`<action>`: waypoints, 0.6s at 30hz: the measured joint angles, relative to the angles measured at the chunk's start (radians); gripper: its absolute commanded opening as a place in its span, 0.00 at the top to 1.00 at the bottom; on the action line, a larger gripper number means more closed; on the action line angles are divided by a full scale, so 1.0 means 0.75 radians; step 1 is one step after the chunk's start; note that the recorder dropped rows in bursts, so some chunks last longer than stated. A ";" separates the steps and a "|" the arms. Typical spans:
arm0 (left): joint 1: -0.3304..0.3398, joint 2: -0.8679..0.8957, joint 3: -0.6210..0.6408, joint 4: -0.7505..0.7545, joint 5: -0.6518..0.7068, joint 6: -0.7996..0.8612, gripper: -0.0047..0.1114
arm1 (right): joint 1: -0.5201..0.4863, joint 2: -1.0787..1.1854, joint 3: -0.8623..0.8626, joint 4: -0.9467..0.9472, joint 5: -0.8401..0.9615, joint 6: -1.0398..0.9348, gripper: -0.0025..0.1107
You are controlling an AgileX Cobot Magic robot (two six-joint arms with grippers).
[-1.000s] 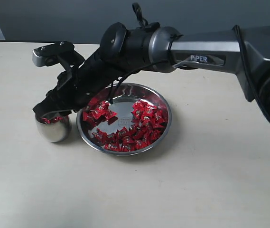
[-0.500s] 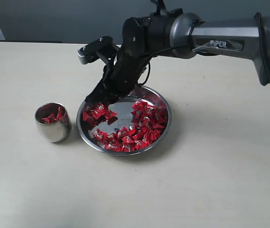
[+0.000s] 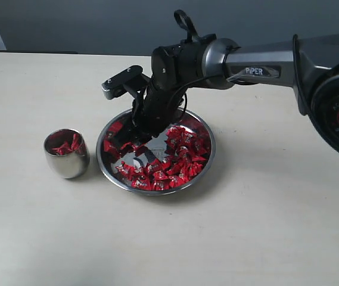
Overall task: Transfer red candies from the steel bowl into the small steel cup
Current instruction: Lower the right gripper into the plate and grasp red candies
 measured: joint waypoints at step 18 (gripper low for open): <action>0.000 0.000 0.000 0.000 0.000 0.000 0.96 | 0.000 0.006 0.000 0.057 -0.032 -0.079 0.54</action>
